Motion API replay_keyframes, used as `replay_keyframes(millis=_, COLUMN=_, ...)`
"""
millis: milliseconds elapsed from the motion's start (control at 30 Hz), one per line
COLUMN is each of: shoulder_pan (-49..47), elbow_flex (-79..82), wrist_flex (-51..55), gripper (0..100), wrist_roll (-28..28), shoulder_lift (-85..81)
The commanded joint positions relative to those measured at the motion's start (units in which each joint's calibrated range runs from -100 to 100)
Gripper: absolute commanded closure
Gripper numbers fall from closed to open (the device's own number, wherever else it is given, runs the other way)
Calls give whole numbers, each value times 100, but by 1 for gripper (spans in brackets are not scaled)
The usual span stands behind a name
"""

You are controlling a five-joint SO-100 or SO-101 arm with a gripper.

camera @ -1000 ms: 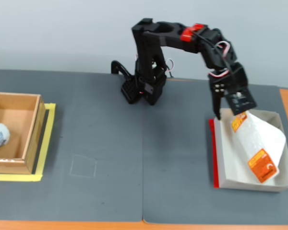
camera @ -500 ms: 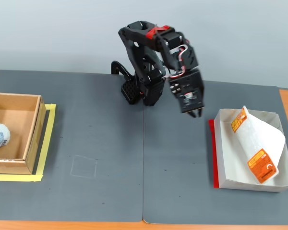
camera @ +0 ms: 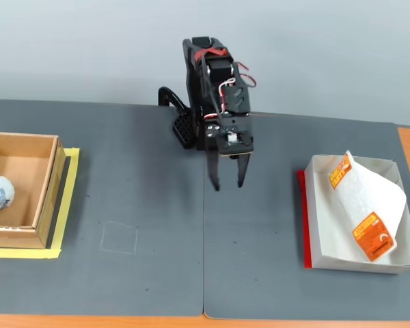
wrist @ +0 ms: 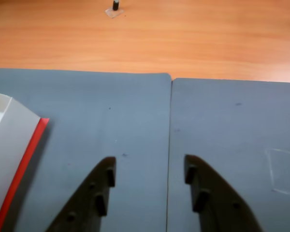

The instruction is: Pick the sandwich and put it in the gray box

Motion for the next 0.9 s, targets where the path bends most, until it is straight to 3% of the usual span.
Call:
replay_keyframes(millis=0, shoulder_pan=347, elbow_flex=801, wrist_flex=-395, gripper=83, wrist_roll=32, shoulder_lift=-504)
replay_keyframes(millis=333, shoulder_pan=1004, elbow_flex=2448, wrist_flex=-438, gripper=83, wrist_roll=37, shoulder_lift=-1742)
replay_keyframes(millis=867, shoulder_pan=1220, elbow_flex=2990, wrist_flex=-178, gripper=83, wrist_roll=350, shoulder_lift=-1784)
